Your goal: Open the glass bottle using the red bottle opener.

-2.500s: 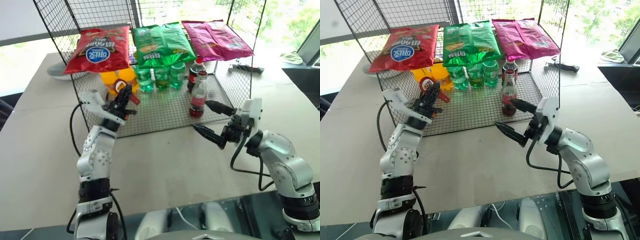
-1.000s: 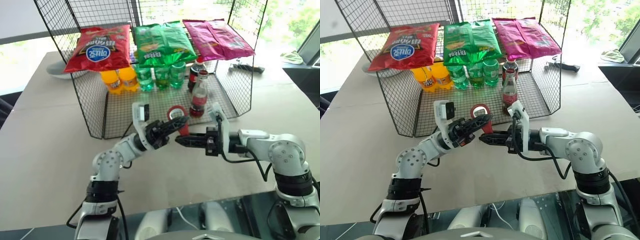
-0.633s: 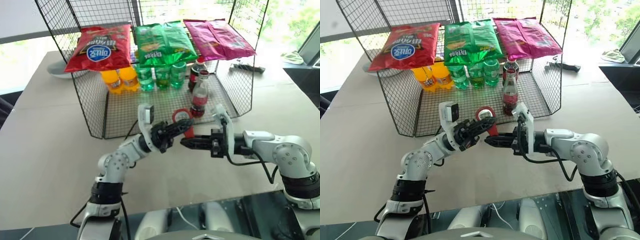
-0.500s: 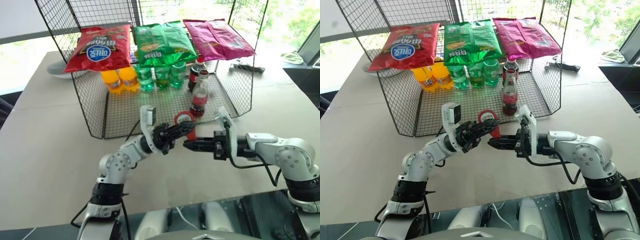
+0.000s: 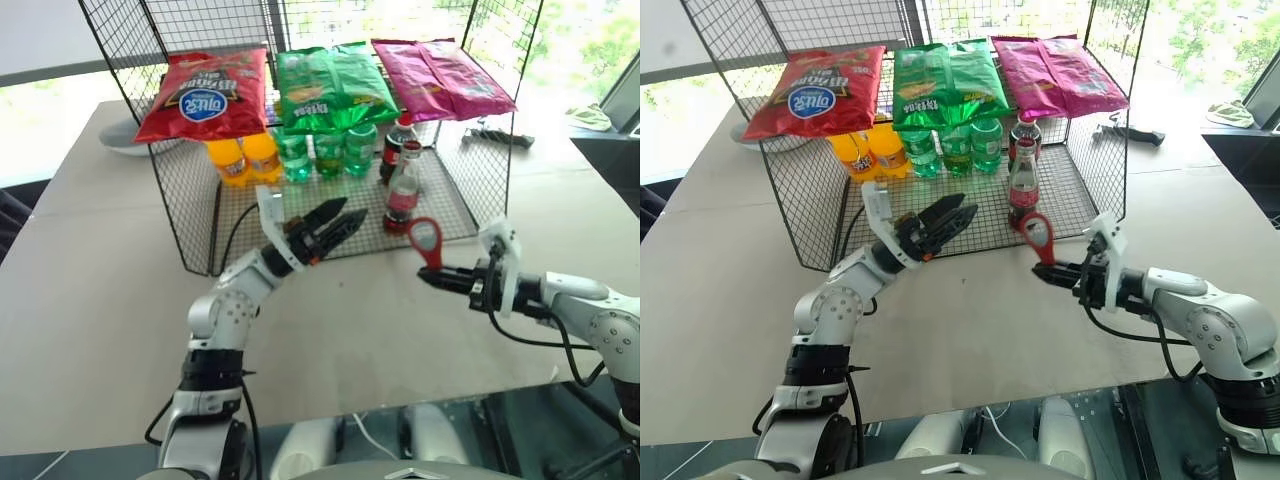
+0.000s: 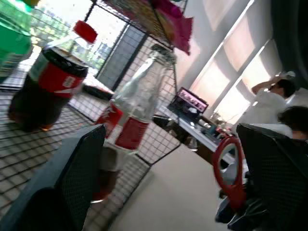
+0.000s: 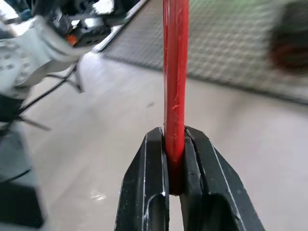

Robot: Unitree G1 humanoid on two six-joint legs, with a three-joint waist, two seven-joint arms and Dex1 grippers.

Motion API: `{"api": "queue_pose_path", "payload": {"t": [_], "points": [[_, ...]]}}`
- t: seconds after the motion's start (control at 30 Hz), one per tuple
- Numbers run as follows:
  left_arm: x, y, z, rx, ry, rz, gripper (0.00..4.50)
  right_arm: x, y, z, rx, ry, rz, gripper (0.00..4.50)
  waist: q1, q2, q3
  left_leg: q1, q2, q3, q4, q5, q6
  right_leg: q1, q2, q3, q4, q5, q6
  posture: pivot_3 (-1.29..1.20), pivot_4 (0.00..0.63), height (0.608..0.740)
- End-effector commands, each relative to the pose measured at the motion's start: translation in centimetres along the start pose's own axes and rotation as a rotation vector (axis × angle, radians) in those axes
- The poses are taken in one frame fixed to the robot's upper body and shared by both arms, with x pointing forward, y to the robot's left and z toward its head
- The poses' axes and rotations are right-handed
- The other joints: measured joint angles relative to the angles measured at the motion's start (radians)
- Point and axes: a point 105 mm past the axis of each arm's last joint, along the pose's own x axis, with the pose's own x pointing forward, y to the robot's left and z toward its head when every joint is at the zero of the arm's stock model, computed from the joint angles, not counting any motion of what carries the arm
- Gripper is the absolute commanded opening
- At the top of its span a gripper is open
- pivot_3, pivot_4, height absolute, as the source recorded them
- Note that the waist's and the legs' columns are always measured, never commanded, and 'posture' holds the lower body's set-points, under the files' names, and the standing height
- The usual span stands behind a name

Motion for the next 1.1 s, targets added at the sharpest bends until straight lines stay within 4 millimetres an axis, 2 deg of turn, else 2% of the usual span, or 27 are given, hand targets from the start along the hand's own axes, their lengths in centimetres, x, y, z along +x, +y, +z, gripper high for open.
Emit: {"api": "queue_pose_path", "payload": {"t": [0.03, 0.13, 0.3, 0.43, 0.67, 1.1], "points": [[1.4, 1.5, 0.2, 0.171, 0.013, 0.103, 4.48, -1.4, -2.4, 3.6, -0.168, -0.212, -0.195, 0.0, 0.0, 0.0, 0.0, 0.0, 0.0, 0.0, 0.0, 0.0, 0.0, 0.0, 0.0, 0.0, 0.0, 0.0, 0.0, 0.0, 0.15, 0.74], [2.9, 1.7, 0.2, 0.218, 0.003, 0.103, 4.48, -2.4, -3.7, 5.9, -0.354, -0.337, -0.353, 0.0, 0.001, 0.0, 0.0, -0.001, -0.001, 0.0, 0.0, 0.0, 0.0, 0.0, 0.0, 0.0, 0.0, 0.0, 0.001, 0.0, 0.15, 0.74], [5.0, 1.5, 0.0, 0.277, 0.005, 0.055, 4.48, -3.0, -4.2, 7.2, -0.395, -0.452, -0.445, 0.0, -0.003, 0.0, 0.0, -0.001, -0.001, 0.0, 0.0, 0.0, 0.0, -0.001, 0.0, 0.0, 0.0, 0.0, 0.001, 0.0, 0.15, 0.74], [6.4, 0.8, -0.5, 0.302, 0.026, -0.028, 4.48, -3.1, -4.2, 7.2, -0.405, -0.47, -0.467, 0.0, -0.003, 0.0, 0.0, -0.001, -0.001, 0.0, 0.0, 0.0, 0.0, -0.001, 0.001, 0.0, 0.0, 0.0, 0.001, 0.0, 0.15, 0.74], [7.9, 0.0, -1.8, 0.327, 0.076, -0.134, 4.48, -3.1, -3.8, 7.0, -0.402, -0.49, -0.487, 0.0, -0.003, 0.0, 0.0, -0.001, -0.001, 0.0, 0.0, 0.0, 0.0, -0.001, 0.001, 0.0, 0.0, 0.0, 0.001, 0.0, 0.15, 0.74], [11.0, -0.2, -4.4, 0.349, 0.129, -0.156, 4.48, -2.7, -2.8, 7.2, -0.39, -0.528, -0.502, 0.0, -0.003, 0.0, 0.0, -0.001, -0.001, 0.0, 0.001, 0.0, 0.0, -0.001, 0.001, 0.0, 0.001, 0.0, 0.001, 0.0, 0.15, 0.74]]}}
